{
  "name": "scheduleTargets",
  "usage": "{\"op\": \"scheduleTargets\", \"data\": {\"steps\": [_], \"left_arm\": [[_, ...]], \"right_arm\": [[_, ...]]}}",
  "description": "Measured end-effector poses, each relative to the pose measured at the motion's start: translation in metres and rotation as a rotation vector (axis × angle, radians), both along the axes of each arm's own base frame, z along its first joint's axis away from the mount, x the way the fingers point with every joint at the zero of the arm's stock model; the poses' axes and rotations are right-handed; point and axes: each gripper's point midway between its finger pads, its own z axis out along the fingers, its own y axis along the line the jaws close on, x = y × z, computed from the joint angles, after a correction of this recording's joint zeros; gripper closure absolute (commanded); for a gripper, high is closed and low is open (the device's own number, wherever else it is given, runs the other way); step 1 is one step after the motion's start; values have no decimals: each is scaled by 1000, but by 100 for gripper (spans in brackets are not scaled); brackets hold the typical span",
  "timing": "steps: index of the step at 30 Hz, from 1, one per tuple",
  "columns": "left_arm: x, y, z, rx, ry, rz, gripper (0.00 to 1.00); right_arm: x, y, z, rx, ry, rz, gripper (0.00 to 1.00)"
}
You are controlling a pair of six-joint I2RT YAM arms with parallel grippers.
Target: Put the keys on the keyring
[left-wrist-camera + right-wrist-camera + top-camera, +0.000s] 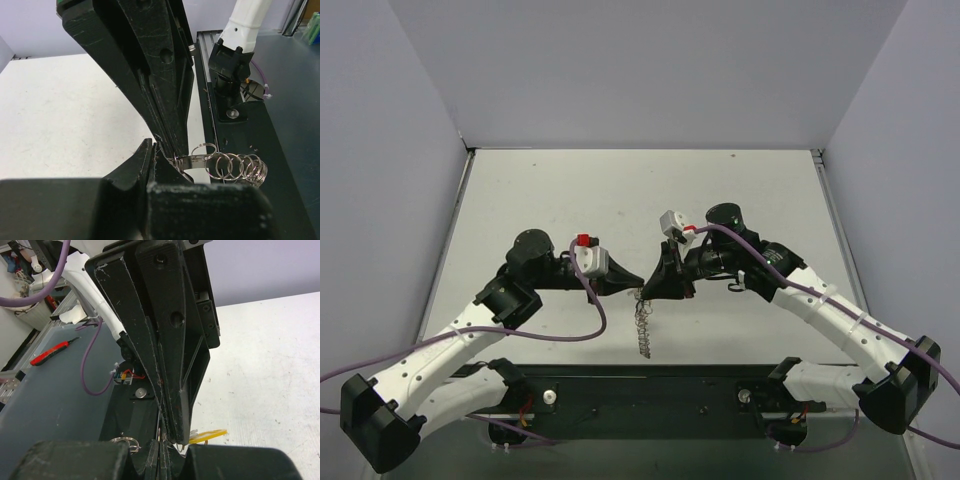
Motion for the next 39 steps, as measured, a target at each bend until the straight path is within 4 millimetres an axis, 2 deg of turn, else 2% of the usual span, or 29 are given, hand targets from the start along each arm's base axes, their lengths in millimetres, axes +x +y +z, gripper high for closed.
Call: {"op": "scheduleTargets", "data": {"steps": [15, 26, 39], "left_arm": [[-7, 1, -7, 34, -1, -17, 100], [-15, 6, 2, 19, -22, -19, 100], [-17, 9, 0, 29, -17, -11, 100]], "right_arm": [[0, -1, -2, -12, 4, -7, 100], [1, -2, -2, -13, -5, -13, 100], [1, -2, -2, -12, -9, -12, 100]]}}
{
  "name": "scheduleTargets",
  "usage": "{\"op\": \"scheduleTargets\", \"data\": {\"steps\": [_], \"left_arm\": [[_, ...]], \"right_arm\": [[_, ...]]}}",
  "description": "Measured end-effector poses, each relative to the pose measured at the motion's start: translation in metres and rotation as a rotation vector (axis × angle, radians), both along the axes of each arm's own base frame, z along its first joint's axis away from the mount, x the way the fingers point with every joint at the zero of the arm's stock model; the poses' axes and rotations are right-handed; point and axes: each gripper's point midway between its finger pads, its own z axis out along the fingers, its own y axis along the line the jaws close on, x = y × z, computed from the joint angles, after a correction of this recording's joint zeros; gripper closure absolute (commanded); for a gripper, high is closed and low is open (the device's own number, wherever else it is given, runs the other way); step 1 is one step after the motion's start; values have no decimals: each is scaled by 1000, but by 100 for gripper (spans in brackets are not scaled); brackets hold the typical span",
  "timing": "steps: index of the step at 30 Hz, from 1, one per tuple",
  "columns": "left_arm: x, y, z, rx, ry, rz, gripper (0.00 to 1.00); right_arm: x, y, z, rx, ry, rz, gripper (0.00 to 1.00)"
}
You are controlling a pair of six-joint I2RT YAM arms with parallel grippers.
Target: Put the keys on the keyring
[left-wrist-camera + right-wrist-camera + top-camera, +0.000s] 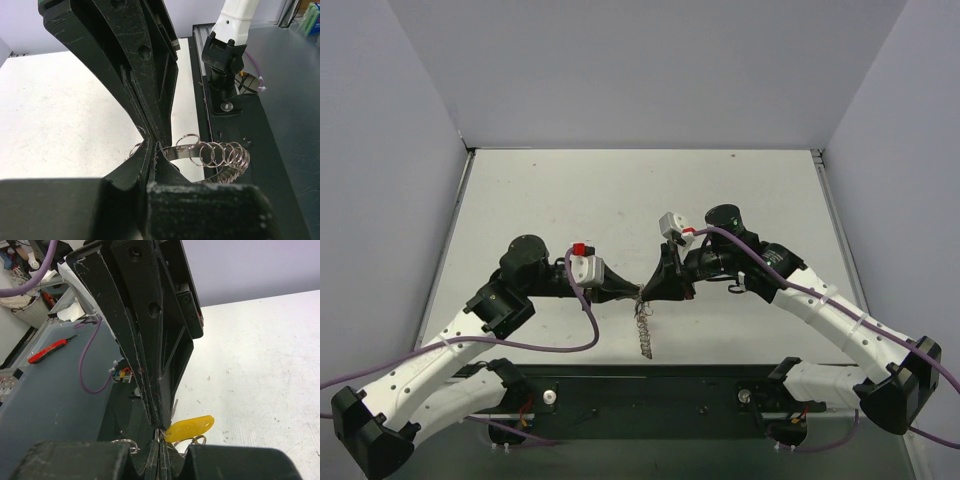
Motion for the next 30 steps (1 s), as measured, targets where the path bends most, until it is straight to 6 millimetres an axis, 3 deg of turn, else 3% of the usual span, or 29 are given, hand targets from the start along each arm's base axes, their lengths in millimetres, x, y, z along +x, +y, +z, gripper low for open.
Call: {"op": "scheduleTargets", "data": {"steps": [30], "left_arm": [[-9, -4, -1, 22, 7, -33, 100]], "right_arm": [[-8, 2, 2, -33, 11, 15, 100]]}}
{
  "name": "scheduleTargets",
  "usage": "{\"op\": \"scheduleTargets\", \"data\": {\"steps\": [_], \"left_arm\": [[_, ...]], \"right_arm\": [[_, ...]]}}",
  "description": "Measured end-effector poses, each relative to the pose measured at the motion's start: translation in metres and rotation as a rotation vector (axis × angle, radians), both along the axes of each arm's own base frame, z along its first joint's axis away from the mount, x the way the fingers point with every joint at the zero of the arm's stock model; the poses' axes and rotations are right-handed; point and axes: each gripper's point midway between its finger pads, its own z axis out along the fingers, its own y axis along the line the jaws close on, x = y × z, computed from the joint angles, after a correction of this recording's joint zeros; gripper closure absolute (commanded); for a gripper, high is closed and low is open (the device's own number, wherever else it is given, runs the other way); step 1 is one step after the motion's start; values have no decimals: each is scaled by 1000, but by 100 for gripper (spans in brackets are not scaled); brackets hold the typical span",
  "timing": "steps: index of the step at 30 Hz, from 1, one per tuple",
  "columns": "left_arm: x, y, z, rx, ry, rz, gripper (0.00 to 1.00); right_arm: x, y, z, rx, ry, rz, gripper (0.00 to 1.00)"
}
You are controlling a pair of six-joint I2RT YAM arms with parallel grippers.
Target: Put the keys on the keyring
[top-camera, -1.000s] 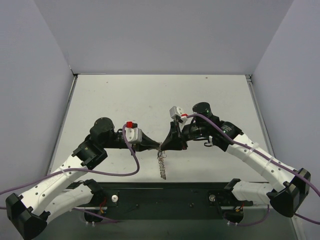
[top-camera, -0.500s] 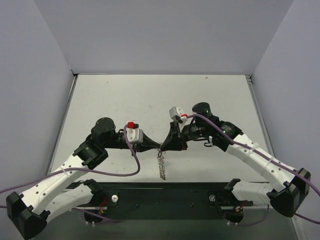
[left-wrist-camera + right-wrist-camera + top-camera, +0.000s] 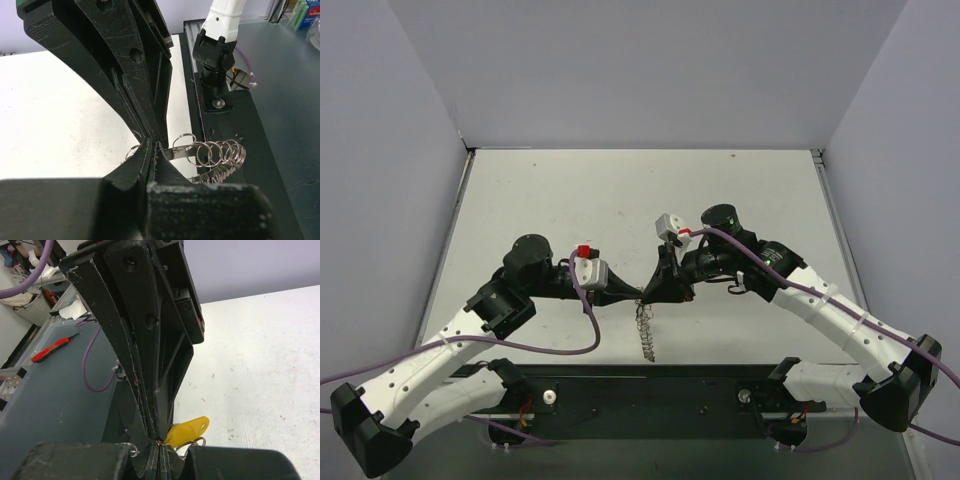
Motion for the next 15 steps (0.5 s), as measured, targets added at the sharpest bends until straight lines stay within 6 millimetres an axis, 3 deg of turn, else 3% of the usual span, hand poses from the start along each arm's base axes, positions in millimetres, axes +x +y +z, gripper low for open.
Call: {"op": "scheduleTargets", "data": {"steps": [15], "left_arm": [[2, 2, -3, 24, -7, 22, 100]], "right_arm": [[8, 0, -3, -33, -16, -53, 100]]}}
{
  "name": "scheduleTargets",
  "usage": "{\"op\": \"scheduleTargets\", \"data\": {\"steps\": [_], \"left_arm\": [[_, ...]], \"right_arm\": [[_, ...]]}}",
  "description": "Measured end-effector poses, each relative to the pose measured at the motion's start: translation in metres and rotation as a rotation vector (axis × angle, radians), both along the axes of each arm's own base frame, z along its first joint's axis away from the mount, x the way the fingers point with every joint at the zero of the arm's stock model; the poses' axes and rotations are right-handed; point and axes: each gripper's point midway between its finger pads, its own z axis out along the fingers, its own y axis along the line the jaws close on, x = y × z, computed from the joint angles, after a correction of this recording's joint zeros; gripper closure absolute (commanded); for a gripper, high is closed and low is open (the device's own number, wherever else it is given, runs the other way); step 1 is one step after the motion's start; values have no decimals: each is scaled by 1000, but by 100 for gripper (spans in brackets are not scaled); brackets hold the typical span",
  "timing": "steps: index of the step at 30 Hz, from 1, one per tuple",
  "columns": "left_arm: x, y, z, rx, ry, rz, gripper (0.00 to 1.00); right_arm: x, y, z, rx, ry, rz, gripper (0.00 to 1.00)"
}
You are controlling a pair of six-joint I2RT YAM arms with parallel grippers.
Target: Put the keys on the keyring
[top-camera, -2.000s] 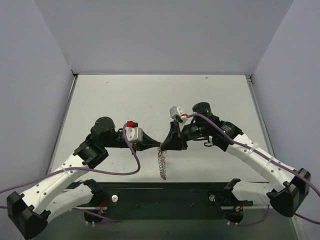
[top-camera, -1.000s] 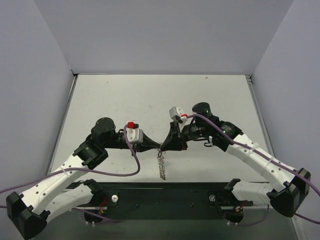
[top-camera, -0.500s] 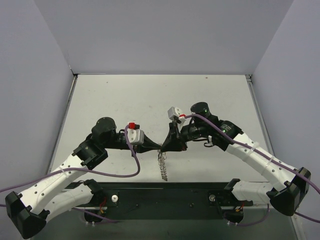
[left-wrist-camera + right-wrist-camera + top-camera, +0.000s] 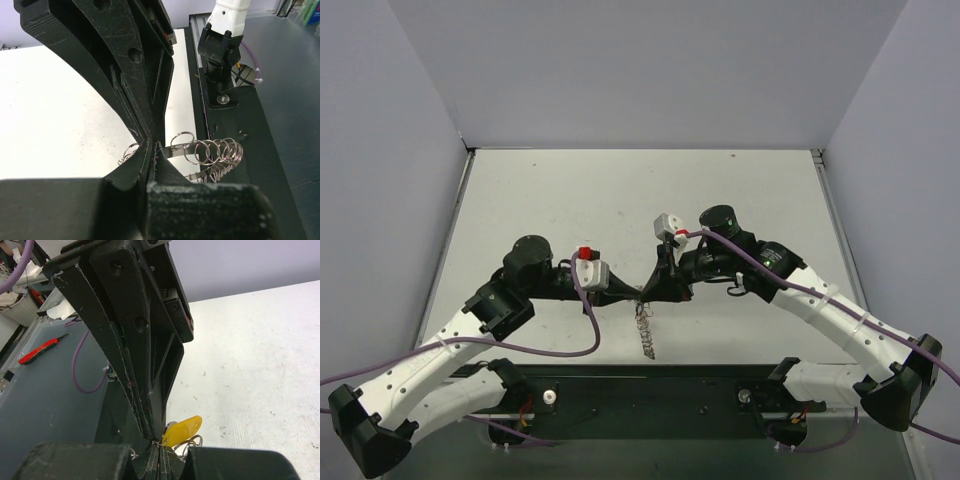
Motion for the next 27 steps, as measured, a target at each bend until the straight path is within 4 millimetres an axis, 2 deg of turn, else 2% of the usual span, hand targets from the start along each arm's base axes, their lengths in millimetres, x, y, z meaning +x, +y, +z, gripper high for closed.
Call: {"op": "scheduleTargets", "data": {"steps": [19, 27], "left_arm": [[-6, 12, 9, -12, -31, 44, 100], [-8, 15, 12, -23, -38, 51, 100]], "right_arm": [[3, 4, 7, 28, -30, 1, 100], [4, 3, 19, 60, -59, -18, 100]]}}
